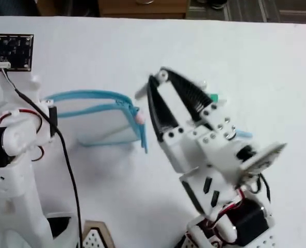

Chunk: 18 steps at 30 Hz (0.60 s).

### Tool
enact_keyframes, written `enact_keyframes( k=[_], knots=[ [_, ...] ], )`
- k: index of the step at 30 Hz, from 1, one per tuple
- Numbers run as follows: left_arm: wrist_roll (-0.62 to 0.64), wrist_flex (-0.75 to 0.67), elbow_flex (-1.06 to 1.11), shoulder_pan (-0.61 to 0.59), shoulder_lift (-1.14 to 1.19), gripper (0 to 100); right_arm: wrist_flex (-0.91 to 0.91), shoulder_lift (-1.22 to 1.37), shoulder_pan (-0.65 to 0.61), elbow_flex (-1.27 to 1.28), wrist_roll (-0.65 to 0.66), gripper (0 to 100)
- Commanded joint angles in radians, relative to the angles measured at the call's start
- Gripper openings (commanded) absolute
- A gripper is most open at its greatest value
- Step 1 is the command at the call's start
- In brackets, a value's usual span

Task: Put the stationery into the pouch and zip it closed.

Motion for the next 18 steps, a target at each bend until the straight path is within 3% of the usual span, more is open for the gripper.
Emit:
enact_keyframes(
  k=[1, 5, 12, 18],
  knots=[
    [-0.005, 0.005, 0.069, 0.016, 0.076, 2, -0.027, 0.14, -0.002, -0.244, -0.058, 1.6],
    [-0.006, 0.005, 0.069, 0.016, 0.077, 2, 0.019, 0.278, -0.035, -0.374, -0.114, 1.6],
    [-0.006, 0.005, 0.069, 0.016, 0.076, 2, 0.125, 0.344, -0.251, -0.376, -0.112, 1.6],
    [-0.006, 0.005, 0.069, 0.016, 0.076, 2, 0.071, 0.39, -0.245, -0.269, -0.112, 1.6]
  ],
)
